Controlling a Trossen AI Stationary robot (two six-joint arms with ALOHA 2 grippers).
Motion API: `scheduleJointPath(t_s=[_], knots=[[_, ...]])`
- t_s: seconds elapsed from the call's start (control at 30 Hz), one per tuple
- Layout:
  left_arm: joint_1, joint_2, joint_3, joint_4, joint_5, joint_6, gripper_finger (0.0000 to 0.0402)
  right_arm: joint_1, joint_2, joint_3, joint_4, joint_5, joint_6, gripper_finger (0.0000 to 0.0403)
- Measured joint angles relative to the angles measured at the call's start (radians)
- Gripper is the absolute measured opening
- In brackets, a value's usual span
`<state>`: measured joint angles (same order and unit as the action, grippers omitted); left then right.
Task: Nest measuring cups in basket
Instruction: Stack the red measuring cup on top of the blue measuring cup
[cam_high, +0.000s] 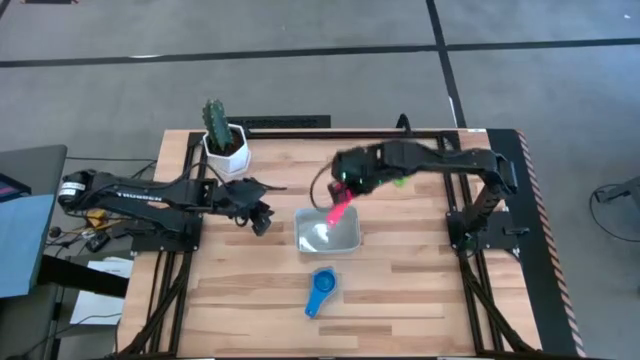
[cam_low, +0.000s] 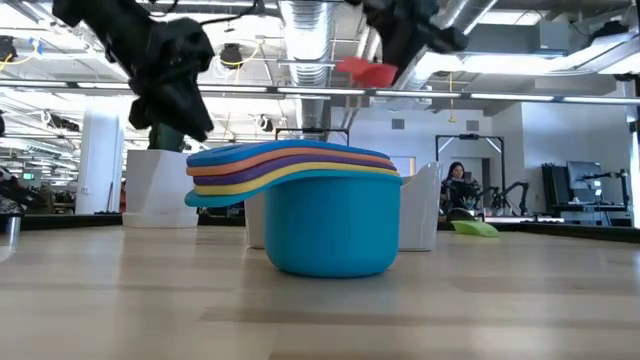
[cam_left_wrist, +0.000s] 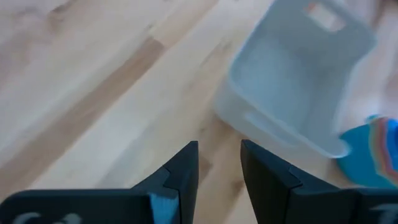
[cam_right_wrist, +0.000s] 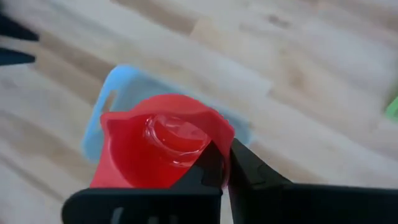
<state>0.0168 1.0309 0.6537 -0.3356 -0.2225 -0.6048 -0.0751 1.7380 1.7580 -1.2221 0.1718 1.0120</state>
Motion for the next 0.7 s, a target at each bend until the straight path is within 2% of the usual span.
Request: scheduleJointPath(t_s=[0.23,0.37,0.53,0.7], knots=[[-0.147,-0.005,0.000,0.086,-0.029,-0.160,0.0106,0.229,0.003,0.000,0.021,0.043,0.240,0.0011],[-0.256,-0.005,0.000,0.090,-0.087,-0.229,0.0106,0.336,0.039,-0.001,0.076,0.069,0.350,0.0018],[-0.373,-0.004,0.000,0.074,-0.163,-0.304,0.0106,0.416,0.113,0.000,0.173,0.048,0.435,0.0011],[-0.425,-0.004,0.000,0.069,-0.211,-0.282,0.0106,0.453,0.176,0.001,0.285,0.001,0.511,0.0013]])
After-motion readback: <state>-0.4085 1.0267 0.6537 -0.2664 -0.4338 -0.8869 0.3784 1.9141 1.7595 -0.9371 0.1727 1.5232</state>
